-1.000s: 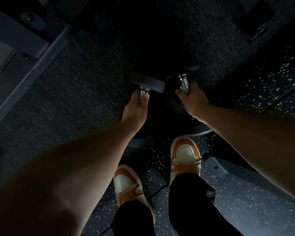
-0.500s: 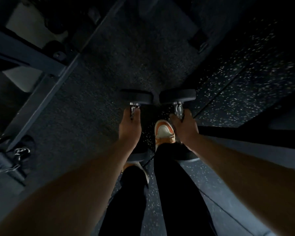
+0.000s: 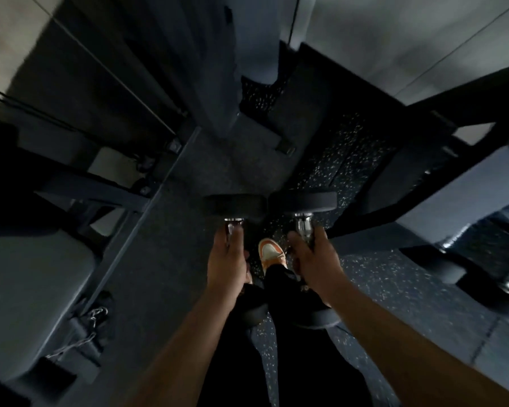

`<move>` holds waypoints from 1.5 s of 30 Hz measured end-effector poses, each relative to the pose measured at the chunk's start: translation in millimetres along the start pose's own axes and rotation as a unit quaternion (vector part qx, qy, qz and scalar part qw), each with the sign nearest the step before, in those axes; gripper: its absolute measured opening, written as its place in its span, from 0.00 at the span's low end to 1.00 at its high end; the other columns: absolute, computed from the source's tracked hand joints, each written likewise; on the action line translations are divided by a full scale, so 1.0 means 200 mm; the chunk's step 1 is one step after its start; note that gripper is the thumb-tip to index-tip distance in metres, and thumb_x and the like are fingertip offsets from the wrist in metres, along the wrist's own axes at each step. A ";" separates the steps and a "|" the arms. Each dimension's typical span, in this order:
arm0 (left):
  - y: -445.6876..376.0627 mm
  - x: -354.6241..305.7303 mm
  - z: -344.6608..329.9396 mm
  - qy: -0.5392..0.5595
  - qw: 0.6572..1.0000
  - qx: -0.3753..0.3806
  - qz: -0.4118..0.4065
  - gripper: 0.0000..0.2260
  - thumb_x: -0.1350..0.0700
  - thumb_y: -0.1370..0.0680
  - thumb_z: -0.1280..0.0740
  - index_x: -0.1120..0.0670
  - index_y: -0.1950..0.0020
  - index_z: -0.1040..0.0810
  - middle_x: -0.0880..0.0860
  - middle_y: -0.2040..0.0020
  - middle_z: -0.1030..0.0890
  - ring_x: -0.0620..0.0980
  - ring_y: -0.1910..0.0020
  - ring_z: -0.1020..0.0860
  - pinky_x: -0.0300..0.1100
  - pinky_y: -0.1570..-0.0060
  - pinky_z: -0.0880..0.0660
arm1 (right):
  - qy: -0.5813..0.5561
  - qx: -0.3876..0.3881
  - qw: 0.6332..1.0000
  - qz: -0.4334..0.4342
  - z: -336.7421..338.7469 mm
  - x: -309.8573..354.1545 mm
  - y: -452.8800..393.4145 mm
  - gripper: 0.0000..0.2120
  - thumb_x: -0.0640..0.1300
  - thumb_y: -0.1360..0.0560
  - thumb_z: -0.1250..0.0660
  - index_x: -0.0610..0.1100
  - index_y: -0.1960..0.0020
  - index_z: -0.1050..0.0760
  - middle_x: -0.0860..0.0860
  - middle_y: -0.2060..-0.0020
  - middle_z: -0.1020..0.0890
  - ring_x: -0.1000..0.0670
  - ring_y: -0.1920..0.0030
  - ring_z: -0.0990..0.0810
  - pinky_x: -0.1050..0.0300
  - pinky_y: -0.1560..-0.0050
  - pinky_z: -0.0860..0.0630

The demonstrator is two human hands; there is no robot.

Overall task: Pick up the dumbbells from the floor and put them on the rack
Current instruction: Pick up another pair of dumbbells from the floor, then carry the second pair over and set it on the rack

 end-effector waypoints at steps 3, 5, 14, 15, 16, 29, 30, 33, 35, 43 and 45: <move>0.21 -0.23 0.04 -0.003 0.999 0.028 -0.047 0.13 0.39 0.21 0.41 0.43 0.43 0.25 0.50 0.57 0.19 0.44 0.64 0.20 0.43 0.68 0.24 | -0.060 -0.018 0.998 0.011 0.13 0.16 0.21 0.09 0.57 0.23 0.33 0.53 0.53 0.29 0.46 0.61 0.17 0.45 0.63 0.18 0.46 0.60 0.20; 0.32 -0.35 0.05 -0.007 0.996 0.055 -0.072 0.12 0.41 0.20 0.41 0.43 0.42 0.25 0.48 0.57 0.20 0.42 0.67 0.22 0.39 0.71 0.27 | -0.093 -0.038 0.995 0.018 0.21 0.22 0.35 0.08 0.57 0.24 0.32 0.54 0.54 0.28 0.45 0.61 0.17 0.45 0.64 0.18 0.44 0.60 0.19; 0.85 -0.60 0.08 -0.048 0.971 0.165 -0.164 0.12 0.42 0.19 0.42 0.43 0.39 0.26 0.52 0.56 0.21 0.47 0.63 0.23 0.36 0.70 0.27 | -0.203 -0.130 0.969 0.061 0.52 0.22 0.97 0.08 0.54 0.22 0.32 0.50 0.54 0.26 0.53 0.73 0.20 0.55 0.75 0.22 0.61 0.75 0.27; 0.91 -0.59 0.07 -0.056 0.968 0.176 -0.169 0.12 0.42 0.19 0.41 0.44 0.39 0.26 0.52 0.57 0.21 0.46 0.64 0.23 0.35 0.71 0.27 | -0.222 -0.133 0.964 0.058 0.54 0.19 1.04 0.09 0.53 0.22 0.32 0.49 0.54 0.26 0.53 0.74 0.21 0.53 0.75 0.22 0.59 0.74 0.26; 0.96 -0.59 0.07 -0.062 0.966 0.185 -0.172 0.12 0.42 0.20 0.41 0.45 0.40 0.25 0.53 0.58 0.22 0.46 0.66 0.23 0.35 0.71 0.27 | -0.240 -0.137 0.959 0.058 0.57 0.16 1.10 0.09 0.53 0.22 0.32 0.49 0.54 0.27 0.53 0.74 0.21 0.51 0.74 0.22 0.57 0.72 0.25; 1.69 -0.37 -0.52 -0.170 0.903 0.321 -0.228 0.07 0.46 0.19 0.39 0.43 0.44 0.23 0.50 0.64 0.21 0.45 0.70 0.22 0.44 0.71 0.25 | -0.377 -0.264 0.887 0.027 1.06 -0.51 1.80 0.12 0.51 0.21 0.33 0.41 0.51 0.27 0.46 0.69 0.22 0.47 0.71 0.25 0.51 0.70 0.25; 1.76 -0.33 -0.59 -0.178 0.899 0.329 -0.229 0.07 0.46 0.19 0.38 0.43 0.44 0.23 0.51 0.65 0.21 0.46 0.70 0.22 0.44 0.71 0.25 | -0.393 -0.273 0.878 0.025 1.12 -0.59 1.85 0.11 0.50 0.21 0.33 0.41 0.51 0.27 0.46 0.69 0.23 0.47 0.71 0.25 0.51 0.70 0.25; 1.97 -0.24 -0.80 -0.186 0.890 0.350 -0.224 0.05 0.45 0.19 0.38 0.40 0.50 0.22 0.49 0.70 0.22 0.46 0.73 0.24 0.43 0.74 0.27 | -0.422 -0.290 0.859 0.018 1.30 -0.82 1.96 0.11 0.50 0.21 0.33 0.41 0.53 0.28 0.47 0.70 0.24 0.49 0.72 0.26 0.54 0.73 0.27; 2.11 -0.18 -0.94 -0.196 0.883 0.358 -0.232 0.07 0.45 0.19 0.38 0.40 0.54 0.22 0.52 0.69 0.23 0.47 0.74 0.26 0.42 0.75 0.28 | -0.434 -0.300 0.849 0.022 1.44 -0.97 2.03 0.12 0.50 0.21 0.34 0.41 0.53 0.29 0.47 0.71 0.25 0.49 0.73 0.27 0.54 0.74 0.28; 2.57 -0.04 -1.48 -0.214 0.863 0.391 -0.238 0.07 0.43 0.21 0.35 0.40 0.56 0.20 0.56 0.65 0.21 0.49 0.72 0.24 0.42 0.73 0.26 | -0.410 -0.358 0.839 0.016 2.00 -1.48 2.30 0.12 0.52 0.25 0.33 0.43 0.50 0.28 0.49 0.74 0.22 0.49 0.76 0.25 0.54 0.74 0.27; 2.64 -0.04 -1.60 -0.215 0.860 0.396 -0.239 0.06 0.42 0.21 0.36 0.40 0.54 0.20 0.56 0.65 0.21 0.49 0.73 0.24 0.43 0.72 0.25 | -0.420 -0.374 0.827 0.017 2.12 -1.57 2.35 0.11 0.51 0.24 0.33 0.43 0.50 0.28 0.50 0.75 0.23 0.49 0.77 0.25 0.55 0.76 0.28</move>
Point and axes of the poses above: each hand's wrist, its own y-axis away from the middle knuckle, its own z-axis out of the back of the hand, x = y × z, the point moved 7 cm from there along -y, towards the middle knuckle
